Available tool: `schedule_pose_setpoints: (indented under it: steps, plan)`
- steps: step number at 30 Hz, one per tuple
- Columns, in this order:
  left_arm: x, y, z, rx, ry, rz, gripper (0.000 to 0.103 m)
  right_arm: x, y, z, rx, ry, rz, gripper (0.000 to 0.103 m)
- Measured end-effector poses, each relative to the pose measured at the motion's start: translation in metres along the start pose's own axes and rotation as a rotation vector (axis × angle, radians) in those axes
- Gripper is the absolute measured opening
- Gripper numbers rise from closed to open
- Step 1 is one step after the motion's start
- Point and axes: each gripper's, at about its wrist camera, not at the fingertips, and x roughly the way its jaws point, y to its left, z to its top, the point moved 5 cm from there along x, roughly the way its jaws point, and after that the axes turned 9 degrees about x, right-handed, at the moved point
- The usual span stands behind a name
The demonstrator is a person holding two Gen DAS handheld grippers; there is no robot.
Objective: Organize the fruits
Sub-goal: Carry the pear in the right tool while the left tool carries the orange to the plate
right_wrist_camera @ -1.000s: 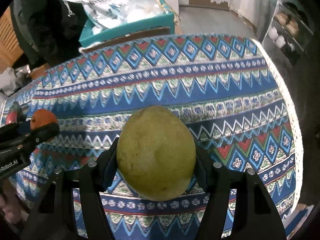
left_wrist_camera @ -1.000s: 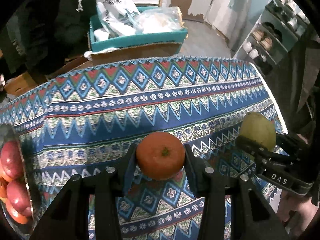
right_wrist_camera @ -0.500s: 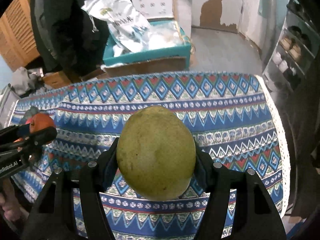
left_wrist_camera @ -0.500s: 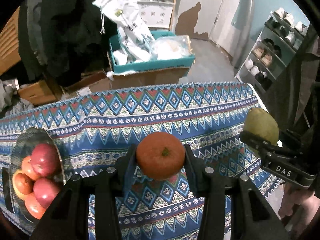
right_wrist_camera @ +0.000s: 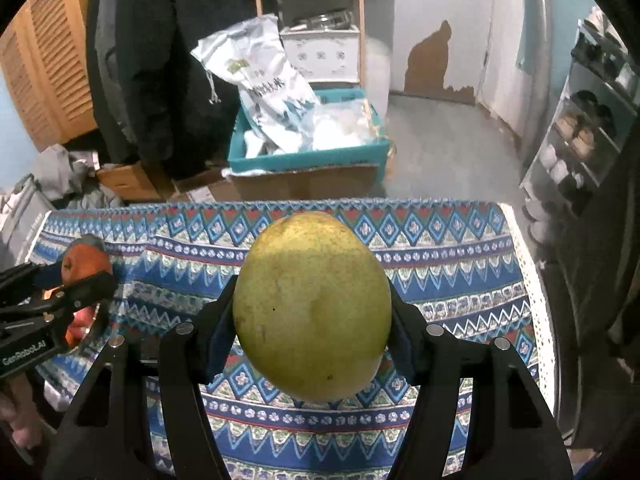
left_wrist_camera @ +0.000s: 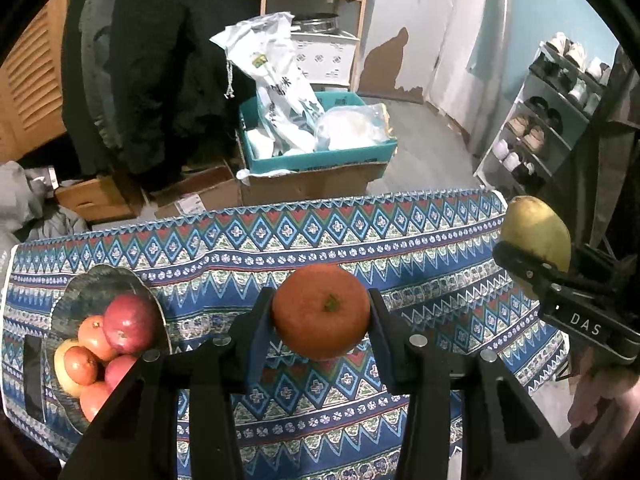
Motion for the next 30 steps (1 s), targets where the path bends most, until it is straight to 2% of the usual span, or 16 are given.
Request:
schedule_pose_setpoints:
  steps: [12,30]
  plan:
    - [-0.019,0.025,-0.002,-0.031,-0.032,0.040,0.045,-0.009,0.031,0.011,-0.033,-0.024,0.030,0.065]
    - [-0.022,0.107,-0.035,-0.163,-0.006,0.130,0.045,0.020,0.114,0.017,-0.107,0.003,0.117,0.065]
